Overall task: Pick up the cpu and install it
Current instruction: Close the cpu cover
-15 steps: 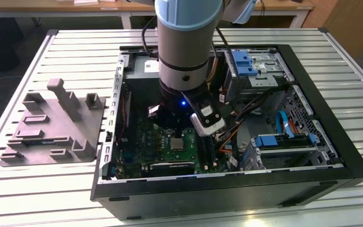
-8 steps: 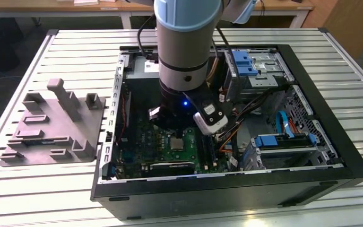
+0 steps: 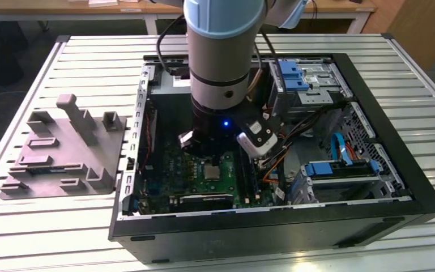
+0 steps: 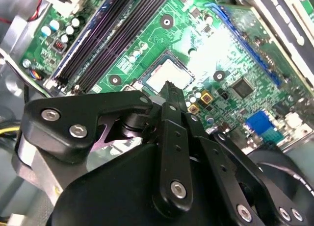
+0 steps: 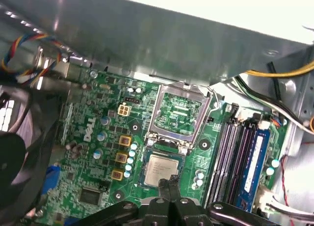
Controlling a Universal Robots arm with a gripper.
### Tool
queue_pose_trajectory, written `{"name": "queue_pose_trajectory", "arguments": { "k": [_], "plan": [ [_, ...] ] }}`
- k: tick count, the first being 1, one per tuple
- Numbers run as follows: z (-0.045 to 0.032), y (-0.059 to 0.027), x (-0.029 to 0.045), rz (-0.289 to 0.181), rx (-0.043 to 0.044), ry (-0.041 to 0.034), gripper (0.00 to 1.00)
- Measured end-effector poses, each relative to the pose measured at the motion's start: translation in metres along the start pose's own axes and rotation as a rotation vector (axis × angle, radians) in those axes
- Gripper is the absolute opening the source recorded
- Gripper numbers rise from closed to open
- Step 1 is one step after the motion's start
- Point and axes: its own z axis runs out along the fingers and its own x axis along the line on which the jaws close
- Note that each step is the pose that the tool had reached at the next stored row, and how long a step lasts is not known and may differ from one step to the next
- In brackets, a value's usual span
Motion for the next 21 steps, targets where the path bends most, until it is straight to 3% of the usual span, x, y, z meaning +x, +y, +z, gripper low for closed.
{"name": "queue_pose_trajectory", "arguments": {
  "k": [4, 12, 21],
  "plan": [
    [0.0001, 0.0000, -0.0001, -0.042, 0.0007, -0.0052, 0.11],
    [0.0003, 0.0000, -0.0019, -0.055, 0.0011, -0.0053, 0.11],
    [0.0007, 0.0000, -0.0019, -0.219, 0.0021, -0.0065, 0.11]
  ]
}}
